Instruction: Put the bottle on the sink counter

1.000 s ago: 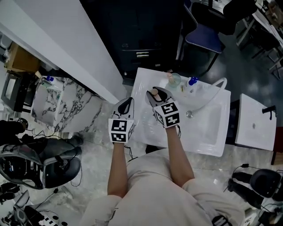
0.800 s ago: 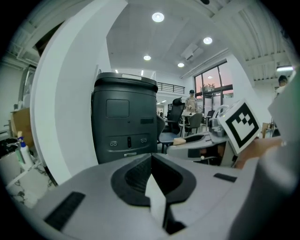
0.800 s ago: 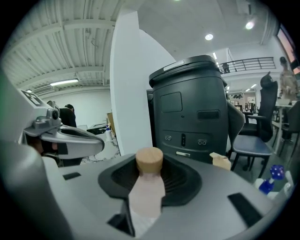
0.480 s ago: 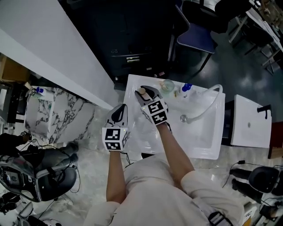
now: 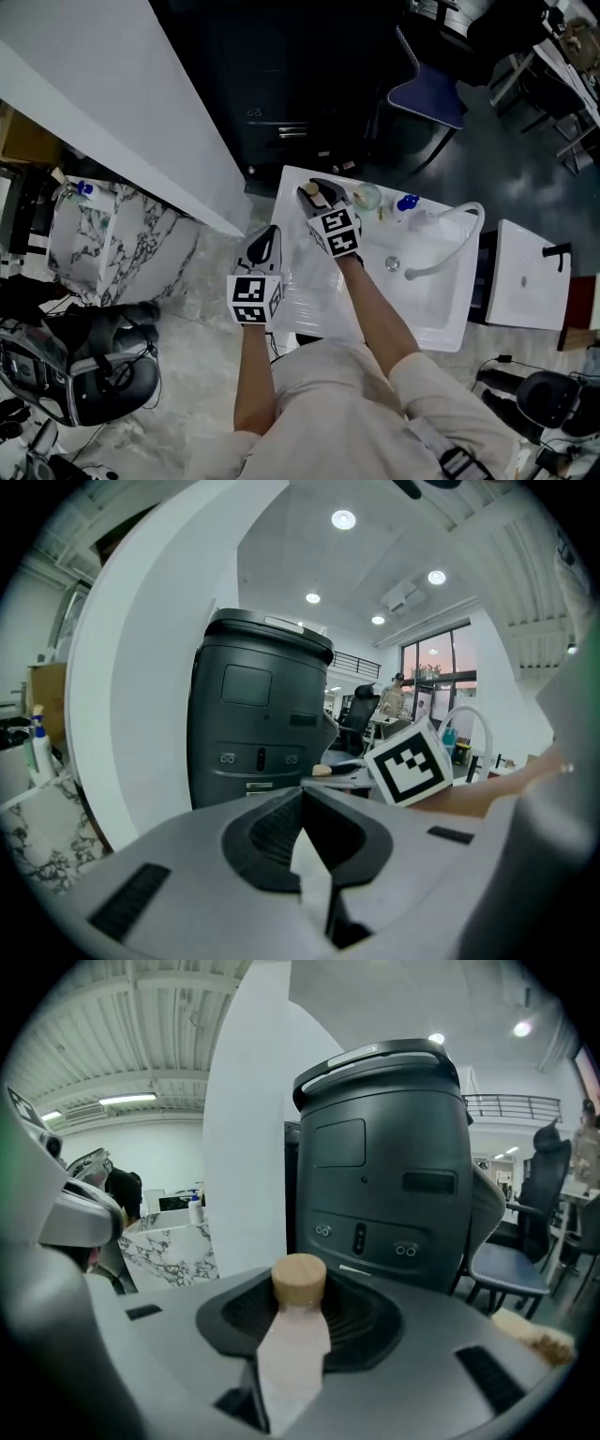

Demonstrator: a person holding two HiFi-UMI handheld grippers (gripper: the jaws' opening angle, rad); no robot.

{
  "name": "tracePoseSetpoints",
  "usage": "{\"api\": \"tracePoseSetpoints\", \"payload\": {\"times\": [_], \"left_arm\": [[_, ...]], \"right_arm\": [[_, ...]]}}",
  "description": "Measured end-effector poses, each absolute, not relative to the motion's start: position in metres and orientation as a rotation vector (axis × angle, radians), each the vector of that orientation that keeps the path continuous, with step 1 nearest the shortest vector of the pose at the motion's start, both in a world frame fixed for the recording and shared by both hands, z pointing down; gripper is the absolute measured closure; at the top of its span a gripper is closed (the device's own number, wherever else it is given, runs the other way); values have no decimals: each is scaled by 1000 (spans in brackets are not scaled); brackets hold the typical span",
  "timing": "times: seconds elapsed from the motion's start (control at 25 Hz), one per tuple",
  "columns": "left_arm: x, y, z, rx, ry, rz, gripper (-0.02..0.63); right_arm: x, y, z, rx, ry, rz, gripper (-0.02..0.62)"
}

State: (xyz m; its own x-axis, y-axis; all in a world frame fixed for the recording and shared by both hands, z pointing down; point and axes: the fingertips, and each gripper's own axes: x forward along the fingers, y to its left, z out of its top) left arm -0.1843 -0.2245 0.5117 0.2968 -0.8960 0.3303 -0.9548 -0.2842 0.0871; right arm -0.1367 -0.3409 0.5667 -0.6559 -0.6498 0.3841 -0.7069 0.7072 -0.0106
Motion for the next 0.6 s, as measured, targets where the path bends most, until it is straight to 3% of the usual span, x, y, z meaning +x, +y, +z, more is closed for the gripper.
{"api": "tracePoseSetpoints", "payload": {"times": [0.6], "left_arm": [[-206,-225,540,2205,-1711,266,600]], "right_arm": [[-139,-375,625,1113,-2461,267,469]]}}
